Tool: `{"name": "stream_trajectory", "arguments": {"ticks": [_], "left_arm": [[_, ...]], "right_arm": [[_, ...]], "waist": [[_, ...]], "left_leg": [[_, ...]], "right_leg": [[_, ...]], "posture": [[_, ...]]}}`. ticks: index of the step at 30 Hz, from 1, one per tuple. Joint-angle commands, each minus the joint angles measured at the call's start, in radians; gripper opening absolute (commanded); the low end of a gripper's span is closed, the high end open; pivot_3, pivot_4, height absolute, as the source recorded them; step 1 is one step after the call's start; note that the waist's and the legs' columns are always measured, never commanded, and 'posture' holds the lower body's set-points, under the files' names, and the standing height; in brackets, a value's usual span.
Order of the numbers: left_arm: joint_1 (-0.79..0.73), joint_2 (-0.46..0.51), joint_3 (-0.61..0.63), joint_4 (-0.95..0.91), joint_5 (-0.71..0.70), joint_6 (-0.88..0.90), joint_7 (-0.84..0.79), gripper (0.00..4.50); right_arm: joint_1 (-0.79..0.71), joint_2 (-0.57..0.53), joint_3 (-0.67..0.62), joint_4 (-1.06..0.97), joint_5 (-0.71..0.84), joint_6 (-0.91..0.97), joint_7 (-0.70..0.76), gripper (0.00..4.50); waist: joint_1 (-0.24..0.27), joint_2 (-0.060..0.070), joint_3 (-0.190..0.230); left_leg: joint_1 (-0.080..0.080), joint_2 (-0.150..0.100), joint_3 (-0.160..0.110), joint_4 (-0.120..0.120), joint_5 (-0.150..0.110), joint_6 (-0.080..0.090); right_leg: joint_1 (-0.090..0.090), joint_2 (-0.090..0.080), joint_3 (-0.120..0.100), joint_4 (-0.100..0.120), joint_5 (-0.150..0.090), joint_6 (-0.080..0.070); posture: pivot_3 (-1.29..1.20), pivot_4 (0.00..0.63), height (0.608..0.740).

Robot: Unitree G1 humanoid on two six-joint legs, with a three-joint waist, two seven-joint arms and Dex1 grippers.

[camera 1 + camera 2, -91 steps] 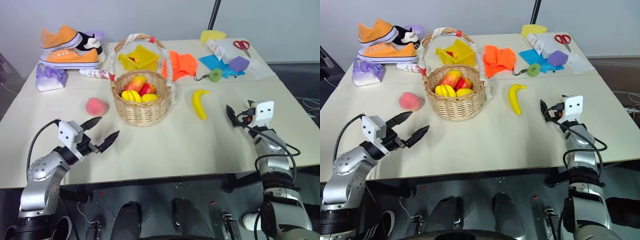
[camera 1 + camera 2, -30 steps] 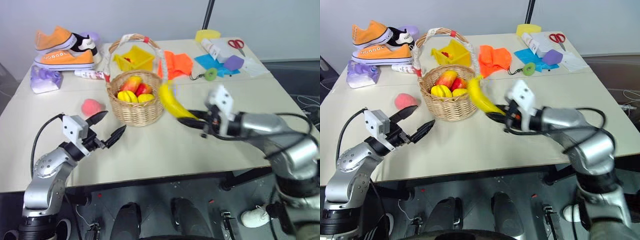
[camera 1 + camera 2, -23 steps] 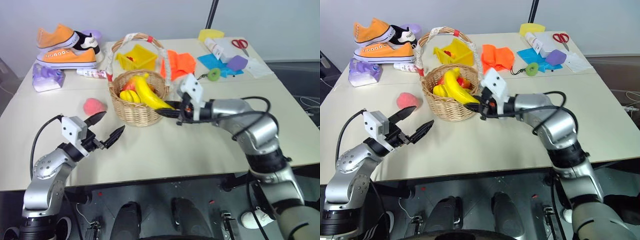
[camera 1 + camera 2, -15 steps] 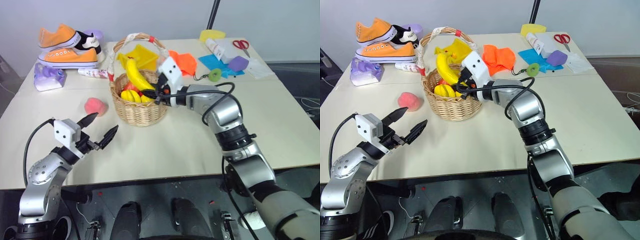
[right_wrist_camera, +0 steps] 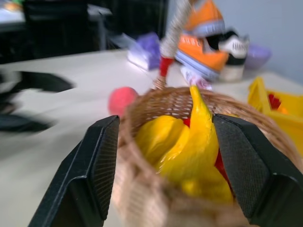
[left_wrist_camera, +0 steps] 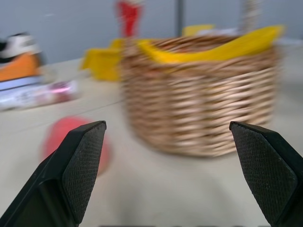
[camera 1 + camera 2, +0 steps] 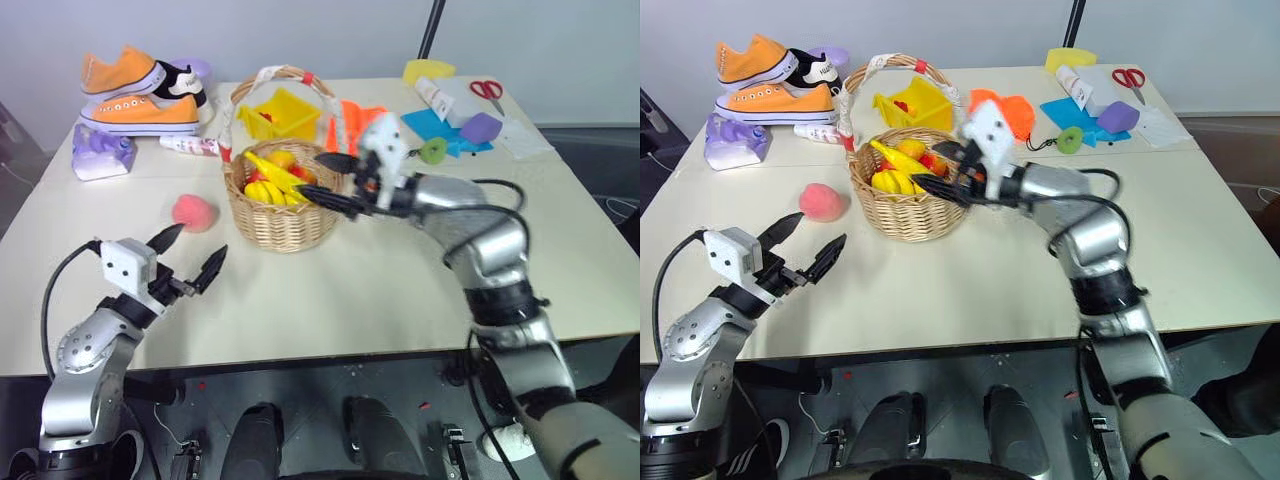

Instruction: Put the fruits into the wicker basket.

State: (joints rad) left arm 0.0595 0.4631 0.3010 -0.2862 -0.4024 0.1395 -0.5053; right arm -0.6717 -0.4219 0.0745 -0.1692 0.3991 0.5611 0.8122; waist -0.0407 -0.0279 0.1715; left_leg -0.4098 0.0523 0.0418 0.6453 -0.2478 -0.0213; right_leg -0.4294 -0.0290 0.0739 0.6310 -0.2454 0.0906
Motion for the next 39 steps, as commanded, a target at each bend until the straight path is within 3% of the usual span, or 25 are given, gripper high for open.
{"name": "stream_trajectory", "arguments": {"ticks": [1,3,8,15,24,34,37,39], "left_arm": [[-0.016,-0.006,0.020,0.021,0.079,-0.018,0.084,4.49],[-0.040,-0.014,0.032,0.035,0.091,0.008,0.136,4.49],[-0.124,-0.026,0.027,0.072,0.116,0.085,0.231,4.49],[-0.260,-0.015,-0.011,0.159,0.155,0.135,0.256,4.49],[-0.531,-0.018,-0.067,0.425,0.202,0.219,0.277,4.49],[-0.650,-0.019,-0.183,0.597,0.290,0.387,0.270,4.49],[-0.662,-0.038,-0.149,0.611,0.272,0.396,0.295,4.49],[-0.664,-0.046,-0.133,0.612,0.262,0.384,0.299,3.93]], "right_arm": [[0.137,-0.048,-0.054,-0.115,0.009,-0.105,0.036,3.23],[0.271,-0.098,-0.049,-0.146,-0.082,-0.238,0.032,3.23],[0.406,-0.095,-0.059,-0.220,-0.068,-0.246,-0.015,3.23],[0.385,-0.083,-0.022,-0.186,-0.133,-0.301,-0.061,3.23],[0.350,-0.067,0.014,-0.117,-0.181,-0.360,-0.069,3.23],[0.383,-0.066,0.010,-0.059,-0.211,-0.433,-0.082,3.23],[0.391,-0.060,0.004,-0.050,-0.210,-0.443,-0.092,3.23],[0.397,-0.062,0.003,-0.043,-0.213,-0.459,-0.093,3.31]], "waist": [[-0.001,0.000,0.000],[-0.001,0.000,0.000],[-0.005,-0.001,0.000],[-0.001,-0.001,0.000],[0.007,-0.001,0.000],[0.003,-0.001,0.000],[0.003,-0.001,0.000],[0.004,-0.001,0.000]], "left_leg": [[0.001,0.000,0.000,0.000,0.000,0.000],[0.001,0.000,0.000,0.000,0.000,0.000],[0.002,0.000,0.001,0.002,0.000,0.000],[0.002,0.000,0.000,0.002,0.000,0.000],[0.001,-0.001,0.000,0.003,0.000,0.000],[0.002,-0.001,-0.001,0.002,0.000,0.000],[0.001,-0.001,-0.001,0.002,0.000,0.000],[0.002,-0.001,-0.001,0.002,0.000,0.000]], "right_leg": [[0.001,0.000,0.000,0.000,0.000,0.000],[0.001,0.000,0.000,0.000,0.000,0.000],[0.001,0.001,0.001,0.001,0.000,0.000],[0.001,0.001,0.001,0.001,0.000,0.000],[0.002,0.001,0.001,0.000,0.002,0.003],[0.002,0.002,0.000,0.001,0.002,0.004],[0.002,0.002,0.000,0.001,0.002,0.004],[0.002,0.002,0.000,0.001,0.002,0.004]], "posture": [[0.00,0.150,0.740],[0.00,0.150,0.740],[0.00,0.150,0.740],[0.00,0.150,0.740],[0.00,0.150,0.740],[0.00,0.150,0.740],[0.00,0.150,0.740],[0.00,0.150,0.740]]}}
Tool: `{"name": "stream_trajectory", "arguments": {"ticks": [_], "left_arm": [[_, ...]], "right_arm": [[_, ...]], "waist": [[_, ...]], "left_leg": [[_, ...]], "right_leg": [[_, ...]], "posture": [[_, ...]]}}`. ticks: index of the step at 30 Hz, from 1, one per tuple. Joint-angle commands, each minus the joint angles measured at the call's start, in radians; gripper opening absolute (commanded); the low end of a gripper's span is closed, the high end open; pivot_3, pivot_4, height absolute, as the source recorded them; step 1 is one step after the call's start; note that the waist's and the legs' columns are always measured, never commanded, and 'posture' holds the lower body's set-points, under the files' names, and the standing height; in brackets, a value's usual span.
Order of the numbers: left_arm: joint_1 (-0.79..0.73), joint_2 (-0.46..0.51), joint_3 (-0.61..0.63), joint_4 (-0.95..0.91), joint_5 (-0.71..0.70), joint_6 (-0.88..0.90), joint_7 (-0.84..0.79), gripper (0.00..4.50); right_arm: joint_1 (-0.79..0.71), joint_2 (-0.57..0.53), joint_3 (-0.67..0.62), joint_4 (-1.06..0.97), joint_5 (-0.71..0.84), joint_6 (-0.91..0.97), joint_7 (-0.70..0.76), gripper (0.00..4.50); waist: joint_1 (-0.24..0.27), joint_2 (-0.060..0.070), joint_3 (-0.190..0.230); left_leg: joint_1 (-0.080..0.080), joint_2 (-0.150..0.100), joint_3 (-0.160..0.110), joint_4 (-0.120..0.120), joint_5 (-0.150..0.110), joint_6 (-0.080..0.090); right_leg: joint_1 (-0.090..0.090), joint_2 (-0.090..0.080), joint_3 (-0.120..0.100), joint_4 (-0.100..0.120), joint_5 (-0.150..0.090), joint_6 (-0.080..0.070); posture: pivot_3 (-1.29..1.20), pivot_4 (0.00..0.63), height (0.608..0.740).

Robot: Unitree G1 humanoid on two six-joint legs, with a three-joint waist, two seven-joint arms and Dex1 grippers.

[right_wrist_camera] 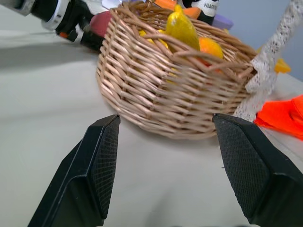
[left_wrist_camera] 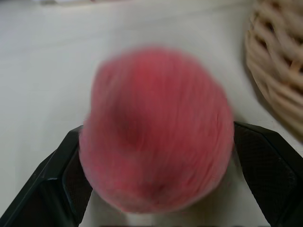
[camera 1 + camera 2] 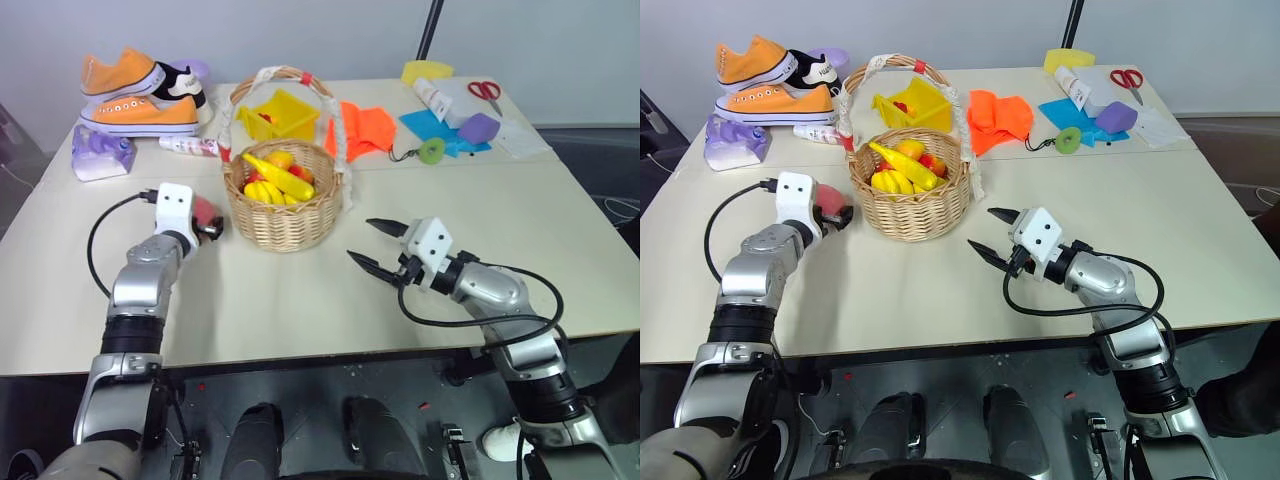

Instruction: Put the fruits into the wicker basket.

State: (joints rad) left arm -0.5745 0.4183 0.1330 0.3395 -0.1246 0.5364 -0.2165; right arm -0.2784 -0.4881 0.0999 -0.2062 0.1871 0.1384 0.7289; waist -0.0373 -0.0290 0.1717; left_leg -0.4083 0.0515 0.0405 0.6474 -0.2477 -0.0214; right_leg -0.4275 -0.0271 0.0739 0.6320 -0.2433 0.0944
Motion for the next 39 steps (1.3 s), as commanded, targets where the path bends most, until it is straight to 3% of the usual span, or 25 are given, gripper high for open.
{"name": "stream_trajectory", "arguments": {"ticks": [1,3,4,10,13,17,20,25,30,34,39], "left_arm": [[-0.029,0.000,0.029,-0.019,-0.012,-0.024,0.001,3.59],[-0.026,0.000,0.023,-0.032,-0.007,-0.036,-0.002,2.70],[-0.027,0.001,0.024,-0.035,-0.001,-0.047,0.006,2.51],[0.042,0.032,0.045,-0.161,-0.006,-0.119,-0.010,2.51],[0.212,0.091,0.098,-0.508,-0.210,-0.047,-0.222,2.51],[0.265,0.126,0.118,-0.732,-0.410,0.090,-0.319,2.51],[0.126,0.046,0.026,-0.693,-0.375,0.118,-0.232,2.51],[-0.057,-0.087,-0.073,-0.494,-0.260,0.070,-0.139,2.51],[-0.098,-0.097,-0.100,-0.423,-0.219,0.041,-0.151,2.51],[-0.085,-0.093,-0.085,-0.427,-0.224,0.048,-0.162,4.45],[-0.064,-0.071,-0.076,-0.471,-0.229,0.043,-0.186,4.45]], "right_arm": [[0.007,0.003,-0.020,-0.005,-0.005,-0.042,-0.010,3.31],[0.014,0.001,-0.019,-0.009,-0.007,-0.048,-0.010,3.31],[0.016,0.001,-0.019,-0.010,-0.007,-0.048,-0.011,3.31],[0.025,-0.005,-0.022,-0.019,-0.013,-0.055,-0.016,3.31],[0.018,-0.014,-0.055,-0.021,0.009,-0.047,-0.017,3.31],[0.001,-0.015,-0.070,0.001,0.002,-0.046,-0.024,3.31],[-0.018,-0.006,-0.050,0.002,-0.010,-0.041,-0.021,3.31],[-0.044,0.008,-0.034,-0.016,-0.021,-0.011,-0.040,3.31],[-0.040,0.003,-0.039,-0.052,-0.029,0.021,-0.062,3.31],[-0.030,0.000,-0.046,-0.071,-0.027,0.041,-0.078,3.31],[-0.038,0.003,-0.043,-0.083,-0.021,0.063,-0.085,3.31]], "waist": [[0.001,0.000,0.000],[0.002,0.000,0.000],[0.002,0.000,0.000],[-0.003,0.000,0.000],[-0.009,0.000,0.000],[0.005,0.000,0.000],[0.030,0.000,0.000],[0.024,0.000,0.000],[0.016,0.000,0.000],[0.023,0.000,0.000],[0.023,0.000,0.000]], "left_leg": [[0.000,0.000,0.000,0.000,0.000,0.000],[0.000,0.000,0.000,0.000,0.000,0.000],[0.000,0.000,0.000,0.000,0.000,0.000],[0.000,0.000,0.000,0.000,0.000,0.000],[0.000,0.000,0.000,-0.001,0.000,0.000],[0.000,0.001,0.000,-0.001,0.000,0.000],[0.000,0.000,-0.001,0.002,0.000,-0.001],[0.000,-0.002,0.000,0.007,0.001,-0.001],[0.000,-0.002,-0.002,0.000,0.001,-0.001],[0.000,-0.001,-0.006,-0.002,0.001,-0.001],[-0.001,-0.001,-0.005,0.000,0.001,-0.001]], "right_leg": [[0.000,0.000,0.000,0.000,0.000,0.000],[0.000,0.000,0.000,0.000,0.000,0.000],[0.000,0.000,0.000,0.000,0.000,0.000],[0.000,0.000,0.000,0.000,0.000,0.000],[0.000,0.000,0.000,0.000,0.000,0.000],[-0.001,-0.001,-0.001,0.000,0.000,-0.001],[0.002,-0.001,-0.001,0.000,-0.002,-0.004],[0.006,-0.001,0.001,-0.002,-0.002,-0.004],[0.001,0.001,0.001,0.000,0.000,0.001],[0.000,0.002,-0.002,0.002,-0.001,0.002],[0.001,0.001,-0.002,0.001,-0.001,0.002]], "posture": [[0.00,0.150,0.740],[0.00,0.150,0.740],[0.00,0.150,0.740],[0.00,0.150,0.740],[0.00,0.150,0.740],[0.00,0.150,0.740],[0.00,0.150,0.740],[0.00,0.150,0.740],[0.00,0.150,0.740],[0.00,0.150,0.740],[0.00,0.150,0.740]]}}
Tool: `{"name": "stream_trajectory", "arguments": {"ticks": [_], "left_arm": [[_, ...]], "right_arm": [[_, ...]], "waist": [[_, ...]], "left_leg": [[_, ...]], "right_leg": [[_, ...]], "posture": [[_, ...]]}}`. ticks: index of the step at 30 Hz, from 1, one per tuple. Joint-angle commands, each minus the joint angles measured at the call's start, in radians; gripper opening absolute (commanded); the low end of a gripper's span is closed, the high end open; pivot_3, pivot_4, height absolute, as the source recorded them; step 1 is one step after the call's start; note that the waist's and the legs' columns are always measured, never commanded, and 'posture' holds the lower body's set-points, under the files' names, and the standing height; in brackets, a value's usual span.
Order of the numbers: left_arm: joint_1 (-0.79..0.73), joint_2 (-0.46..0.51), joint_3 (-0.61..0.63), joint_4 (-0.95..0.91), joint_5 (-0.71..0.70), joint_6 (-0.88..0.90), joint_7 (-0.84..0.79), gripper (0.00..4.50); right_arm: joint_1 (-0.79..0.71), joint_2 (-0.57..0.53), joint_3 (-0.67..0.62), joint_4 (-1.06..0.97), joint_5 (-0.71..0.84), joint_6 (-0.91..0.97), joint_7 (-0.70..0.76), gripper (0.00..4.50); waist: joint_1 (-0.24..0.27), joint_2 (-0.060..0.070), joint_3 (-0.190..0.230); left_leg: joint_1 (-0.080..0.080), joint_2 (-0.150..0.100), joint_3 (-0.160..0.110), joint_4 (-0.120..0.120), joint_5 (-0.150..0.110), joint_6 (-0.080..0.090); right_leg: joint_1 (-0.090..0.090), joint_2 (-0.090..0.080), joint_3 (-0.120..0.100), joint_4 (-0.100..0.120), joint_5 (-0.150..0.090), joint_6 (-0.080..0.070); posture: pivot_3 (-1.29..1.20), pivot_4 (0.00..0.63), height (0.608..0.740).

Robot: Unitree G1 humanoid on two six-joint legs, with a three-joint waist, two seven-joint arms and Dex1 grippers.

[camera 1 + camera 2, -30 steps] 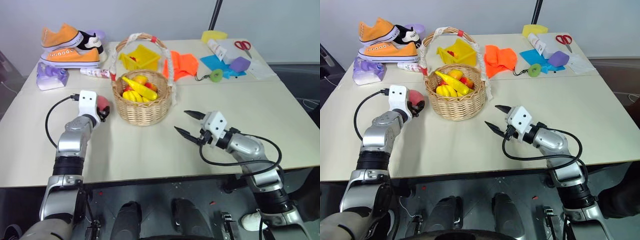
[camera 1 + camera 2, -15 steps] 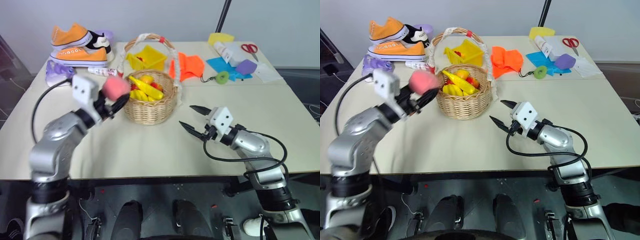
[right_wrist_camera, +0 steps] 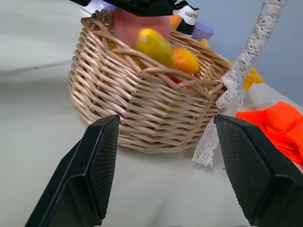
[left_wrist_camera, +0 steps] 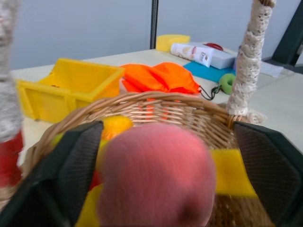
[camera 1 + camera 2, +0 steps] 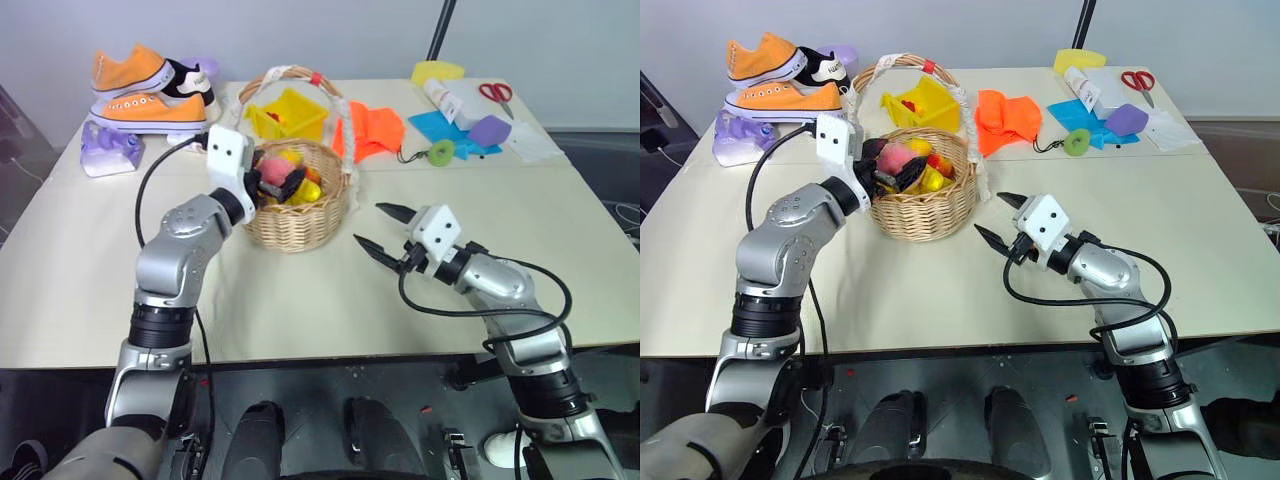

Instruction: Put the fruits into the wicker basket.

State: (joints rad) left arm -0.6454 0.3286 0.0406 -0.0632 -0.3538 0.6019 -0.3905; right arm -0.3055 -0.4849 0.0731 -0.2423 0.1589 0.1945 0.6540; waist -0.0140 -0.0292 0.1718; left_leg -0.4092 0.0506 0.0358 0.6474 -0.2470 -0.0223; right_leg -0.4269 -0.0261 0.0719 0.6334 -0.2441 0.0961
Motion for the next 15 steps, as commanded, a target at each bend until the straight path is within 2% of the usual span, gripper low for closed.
{"name": "stream_trajectory", "arguments": {"ticks": [1,3,7,11,15], "left_arm": [[0.022,0.032,0.030,-0.095,-0.019,-0.012,-0.028,4.45],[0.047,0.049,0.051,-0.137,-0.049,0.001,-0.048,4.45],[0.198,0.134,0.122,-0.268,-0.110,-0.016,-0.133,4.45],[0.426,0.228,0.252,-0.339,-0.125,-0.126,-0.233,4.45],[0.534,0.237,0.342,-0.353,-0.163,-0.206,-0.274,4.45]], "right_arm": [[-0.017,0.001,-0.019,-0.045,0.011,0.010,-0.011,3.31],[-0.025,0.004,-0.027,-0.042,0.020,0.016,-0.013,3.31],[-0.066,0.060,-0.096,-0.036,0.081,0.077,-0.085,3.31],[-0.130,0.104,-0.128,-0.018,0.127,0.165,-0.145,3.31],[-0.225,0.151,-0.132,0.044,0.148,0.227,-0.191,3.31]], "waist": [[-0.001,0.000,0.000],[-0.002,0.000,0.000],[-0.008,0.000,0.000],[-0.015,0.001,0.000],[-0.006,0.000,0.000]], "left_leg": [[0.000,0.000,0.000,0.000,0.000,0.000],[0.000,0.000,0.001,0.000,0.000,0.000],[0.001,0.000,0.001,0.000,0.000,0.000],[0.001,0.001,0.001,0.000,0.000,0.000],[0.000,0.001,0.001,0.001,0.000,0.000]], "right_leg": [[0.000,0.000,0.000,0.000,0.000,0.000],[0.000,0.000,0.000,0.000,0.000,0.000],[0.000,0.000,0.001,0.000,0.000,0.000],[0.000,0.000,0.001,0.000,-0.001,-0.003],[0.000,-0.001,0.000,0.000,-0.002,-0.005]], "posture": [[0.00,0.150,0.740],[0.00,0.150,0.740],[0.00,0.150,0.740],[0.00,0.150,0.740],[0.00,0.150,0.740]]}}
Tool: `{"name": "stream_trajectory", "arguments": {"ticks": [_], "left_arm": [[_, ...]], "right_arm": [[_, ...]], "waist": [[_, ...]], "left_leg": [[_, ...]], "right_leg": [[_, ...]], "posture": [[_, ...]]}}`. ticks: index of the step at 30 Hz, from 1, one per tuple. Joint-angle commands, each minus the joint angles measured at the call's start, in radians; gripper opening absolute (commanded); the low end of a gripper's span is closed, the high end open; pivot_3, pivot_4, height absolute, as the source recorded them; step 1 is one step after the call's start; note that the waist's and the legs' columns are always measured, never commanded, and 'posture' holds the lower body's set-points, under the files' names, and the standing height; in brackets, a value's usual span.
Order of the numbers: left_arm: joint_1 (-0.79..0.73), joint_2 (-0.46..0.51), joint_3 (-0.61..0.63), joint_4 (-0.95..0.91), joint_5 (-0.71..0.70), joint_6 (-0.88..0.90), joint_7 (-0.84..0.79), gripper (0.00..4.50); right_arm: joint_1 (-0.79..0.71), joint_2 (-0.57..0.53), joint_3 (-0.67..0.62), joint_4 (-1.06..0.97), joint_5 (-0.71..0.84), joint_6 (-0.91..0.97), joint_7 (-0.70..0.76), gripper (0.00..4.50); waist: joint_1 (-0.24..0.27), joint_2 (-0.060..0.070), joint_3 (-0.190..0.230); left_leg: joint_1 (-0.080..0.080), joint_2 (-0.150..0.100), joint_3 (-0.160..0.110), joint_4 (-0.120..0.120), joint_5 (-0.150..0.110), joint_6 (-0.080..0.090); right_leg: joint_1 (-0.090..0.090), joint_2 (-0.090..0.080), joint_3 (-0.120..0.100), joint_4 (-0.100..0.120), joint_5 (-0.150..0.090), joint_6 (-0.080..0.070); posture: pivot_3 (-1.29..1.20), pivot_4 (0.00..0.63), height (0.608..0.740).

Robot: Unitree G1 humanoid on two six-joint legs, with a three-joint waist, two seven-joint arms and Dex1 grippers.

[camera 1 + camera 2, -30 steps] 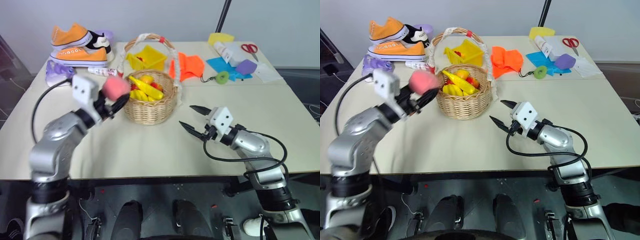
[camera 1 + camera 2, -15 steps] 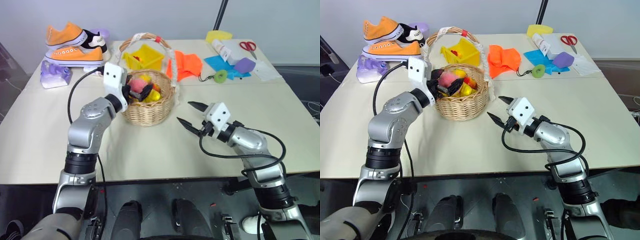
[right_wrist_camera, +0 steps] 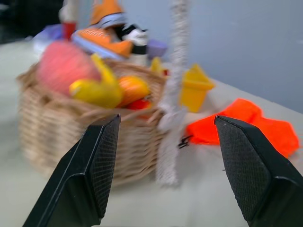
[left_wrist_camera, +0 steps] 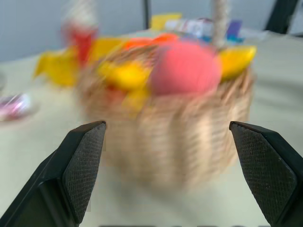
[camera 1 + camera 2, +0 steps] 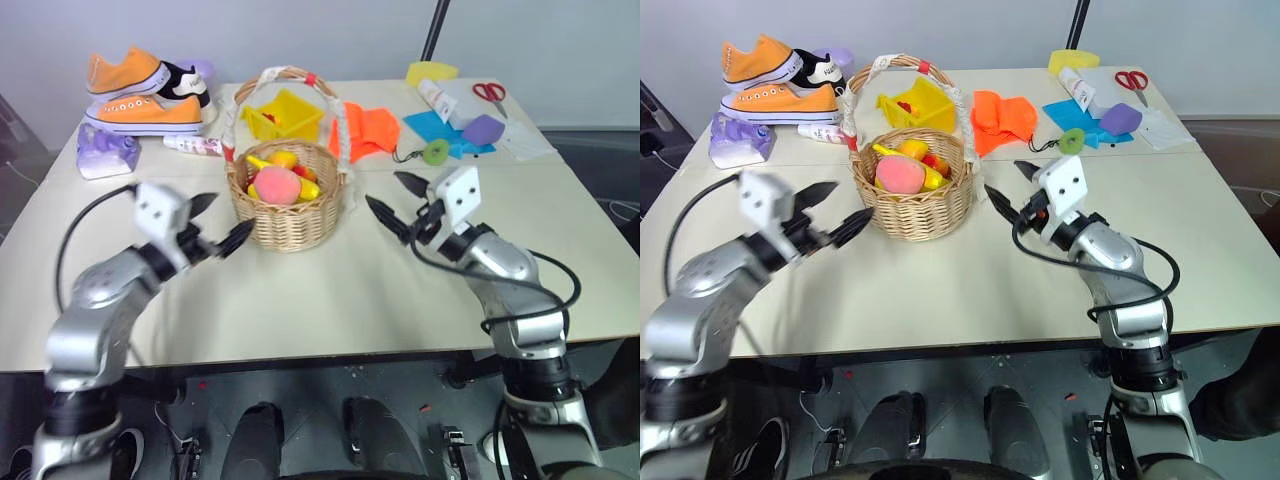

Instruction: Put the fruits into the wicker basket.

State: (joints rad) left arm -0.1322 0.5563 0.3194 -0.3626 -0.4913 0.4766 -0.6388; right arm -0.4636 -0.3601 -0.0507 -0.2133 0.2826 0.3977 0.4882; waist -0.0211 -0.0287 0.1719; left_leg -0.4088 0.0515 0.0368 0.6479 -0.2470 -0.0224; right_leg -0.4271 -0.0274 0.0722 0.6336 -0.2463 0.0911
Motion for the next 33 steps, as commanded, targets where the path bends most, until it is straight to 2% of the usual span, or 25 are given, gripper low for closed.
{"name": "stream_trajectory", "arguments": {"ticks": [1,8,11,18,21,26,33], "left_arm": [[0.035,0.002,0.076,-0.051,-0.041,-0.083,-0.026,4.45],[0.137,-0.035,0.105,-0.067,-0.070,-0.171,-0.040,4.45],[0.200,-0.045,0.133,-0.085,-0.106,-0.179,-0.047,4.45],[0.277,-0.058,0.133,-0.096,-0.118,-0.216,-0.049,4.45],[0.290,-0.057,0.132,-0.095,-0.128,-0.236,-0.058,4.50],[0.298,-0.053,0.120,-0.091,-0.135,-0.246,-0.065,4.50],[0.268,-0.046,0.087,-0.073,-0.135,-0.240,-0.071,4.50]], "right_arm": [[-0.102,0.038,0.003,0.046,0.015,0.024,-0.031,3.31],[-0.306,0.101,0.047,0.337,-0.078,-0.065,-0.086,3.31],[-0.386,0.159,0.020,0.487,-0.056,-0.089,-0.102,3.31],[-0.420,0.197,0.032,0.600,-0.080,-0.145,-0.092,3.31],[-0.422,0.207,0.040,0.626,-0.094,-0.155,-0.099,2.44],[-0.421,0.218,0.035,0.627,-0.095,-0.155,-0.105,0.02],[-0.419,0.216,0.030,0.604,-0.100,-0.166,-0.111,0.02]], "waist": [[0.004,0.000,0.000],[0.000,0.000,0.000],[-0.004,0.000,0.000],[-0.023,0.000,0.000],[-0.026,0.000,0.000],[-0.026,0.000,0.000],[-0.026,0.001,0.000]], "left_leg": [[0.000,0.000,0.001,0.000,0.000,0.000],[0.000,0.000,0.003,0.000,0.000,0.000],[0.000,0.000,0.003,-0.002,0.000,0.000],[-0.001,0.000,0.003,-0.002,0.000,0.000],[-0.001,0.000,0.003,-0.002,0.000,0.000],[0.000,0.001,0.003,-0.002,0.000,0.000],[0.000,0.000,0.003,-0.002,0.000,0.000]], "right_leg": [[0.000,0.000,0.000,0.000,0.000,0.000],[0.000,-0.001,0.001,-0.002,0.001,-0.001],[-0.001,-0.001,0.001,-0.002,0.001,-0.001],[-0.001,-0.002,0.001,-0.002,0.001,-0.001],[-0.001,-0.002,0.001,-0.002,0.001,-0.001],[-0.001,-0.001,0.001,-0.001,0.001,-0.001],[-0.001,-0.001,0.001,-0.001,0.001,-0.001]], "posture": [[0.00,0.150,0.740],[0.00,0.150,0.740],[0.00,0.150,0.740],[0.00,0.150,0.740],[0.00,0.150,0.740],[0.00,0.150,0.740],[0.00,0.150,0.740]]}}
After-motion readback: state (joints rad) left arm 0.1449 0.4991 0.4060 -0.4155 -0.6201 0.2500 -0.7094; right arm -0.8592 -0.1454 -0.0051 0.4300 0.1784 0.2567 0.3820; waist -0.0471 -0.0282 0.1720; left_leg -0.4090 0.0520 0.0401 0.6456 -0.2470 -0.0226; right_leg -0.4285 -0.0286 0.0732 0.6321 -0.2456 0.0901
